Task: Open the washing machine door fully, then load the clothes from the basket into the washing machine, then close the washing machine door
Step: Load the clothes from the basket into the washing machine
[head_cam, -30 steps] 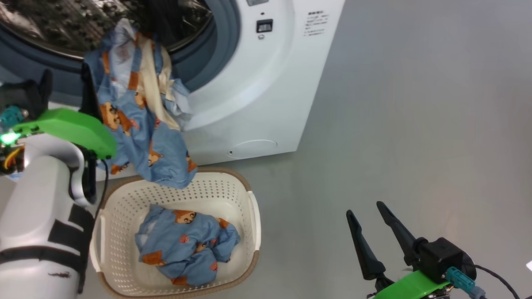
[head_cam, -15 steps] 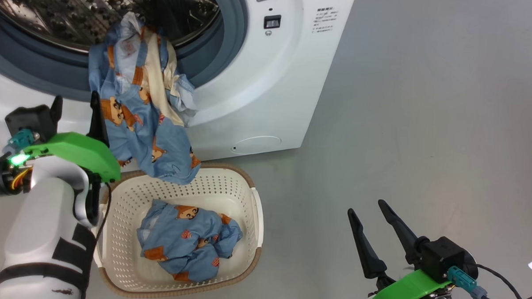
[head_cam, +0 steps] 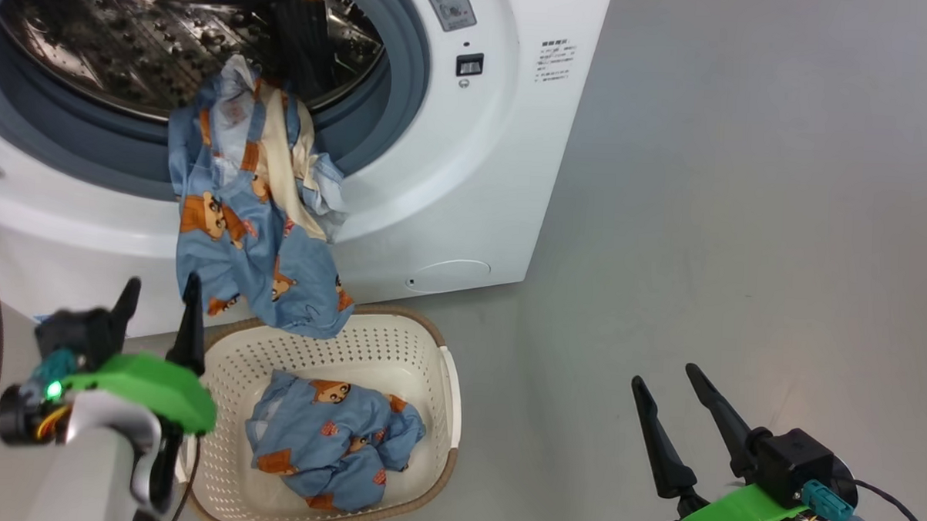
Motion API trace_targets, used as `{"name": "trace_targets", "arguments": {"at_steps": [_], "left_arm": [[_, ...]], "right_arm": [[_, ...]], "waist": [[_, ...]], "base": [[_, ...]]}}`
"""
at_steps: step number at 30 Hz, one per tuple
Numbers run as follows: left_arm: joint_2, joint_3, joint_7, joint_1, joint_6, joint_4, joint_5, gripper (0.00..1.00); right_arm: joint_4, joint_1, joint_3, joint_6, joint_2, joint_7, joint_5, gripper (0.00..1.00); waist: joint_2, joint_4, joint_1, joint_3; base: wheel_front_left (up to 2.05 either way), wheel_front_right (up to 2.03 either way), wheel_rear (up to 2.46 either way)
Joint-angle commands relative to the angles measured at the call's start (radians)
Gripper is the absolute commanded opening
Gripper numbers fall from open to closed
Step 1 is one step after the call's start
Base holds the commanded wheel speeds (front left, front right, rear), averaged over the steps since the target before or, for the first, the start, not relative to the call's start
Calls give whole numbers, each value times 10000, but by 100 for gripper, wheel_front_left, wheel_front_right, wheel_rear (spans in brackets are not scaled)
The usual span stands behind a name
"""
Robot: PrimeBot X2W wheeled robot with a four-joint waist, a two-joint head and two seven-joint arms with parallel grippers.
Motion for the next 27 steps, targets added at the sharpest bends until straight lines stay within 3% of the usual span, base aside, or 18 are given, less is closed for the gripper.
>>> {"name": "trace_targets", "arguments": {"at_steps": [1, 15, 27], "left_arm": [[459, 399, -63, 298, 19, -506, -150, 100], [716, 1221, 23, 3234, 197, -3137, -666, 100], [742, 1543, 456, 4316, 471, -4731, -1090, 100]], "right_arm": [[-283, 57, 158, 16, -22, -120, -135, 100], [-425, 3, 86, 16, -22, -120, -286, 100], [-385, -26, 118, 16, -22, -120, -351, 100]], "waist": [[0, 61, 0, -18], [0, 284, 0, 331], [0, 345, 0, 398]], "base": [[0, 0, 0], [0, 0, 0], [0, 0, 0]]}}
